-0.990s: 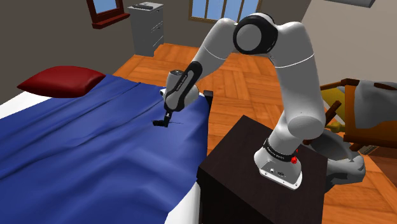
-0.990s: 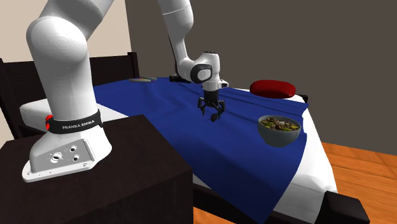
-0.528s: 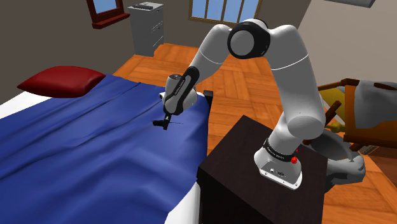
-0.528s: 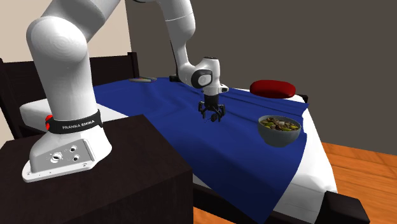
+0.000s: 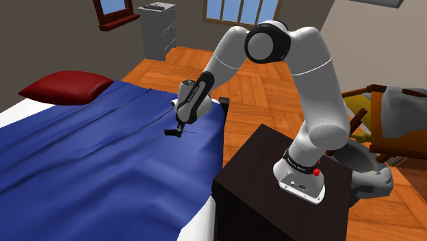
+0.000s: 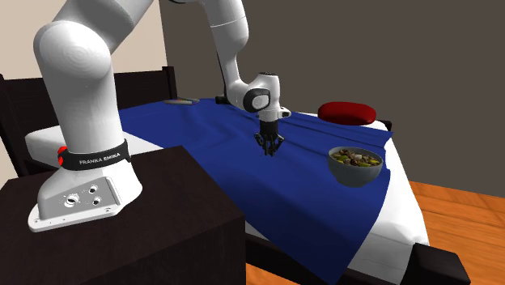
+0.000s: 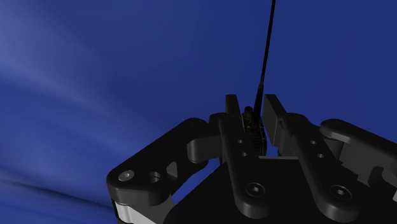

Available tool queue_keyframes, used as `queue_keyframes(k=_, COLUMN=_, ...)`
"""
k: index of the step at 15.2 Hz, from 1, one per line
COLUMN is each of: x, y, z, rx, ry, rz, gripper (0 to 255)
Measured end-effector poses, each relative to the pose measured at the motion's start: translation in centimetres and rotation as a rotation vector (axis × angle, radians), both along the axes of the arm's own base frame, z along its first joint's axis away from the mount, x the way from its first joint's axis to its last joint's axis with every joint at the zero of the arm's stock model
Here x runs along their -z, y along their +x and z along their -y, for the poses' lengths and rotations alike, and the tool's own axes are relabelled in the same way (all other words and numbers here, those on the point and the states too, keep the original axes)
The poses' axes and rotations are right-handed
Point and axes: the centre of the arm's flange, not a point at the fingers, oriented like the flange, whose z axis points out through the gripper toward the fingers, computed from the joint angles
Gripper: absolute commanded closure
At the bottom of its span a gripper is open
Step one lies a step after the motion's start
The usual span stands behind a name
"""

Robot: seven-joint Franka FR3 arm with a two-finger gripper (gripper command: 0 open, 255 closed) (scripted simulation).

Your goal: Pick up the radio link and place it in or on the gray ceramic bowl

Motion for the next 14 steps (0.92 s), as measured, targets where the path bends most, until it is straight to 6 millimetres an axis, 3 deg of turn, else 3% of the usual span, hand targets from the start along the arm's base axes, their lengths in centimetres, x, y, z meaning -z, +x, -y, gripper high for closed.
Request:
queue_keyframes(k=7, x=0.0, y=0.0, z=0.0, rx=0.000, ry=0.000, rz=0.000, gripper=255)
queue_keyframes(k=14, x=-3.2, y=0.1, z=0.0, rx=0.000, ry=0.000, rz=0.000, gripper=255)
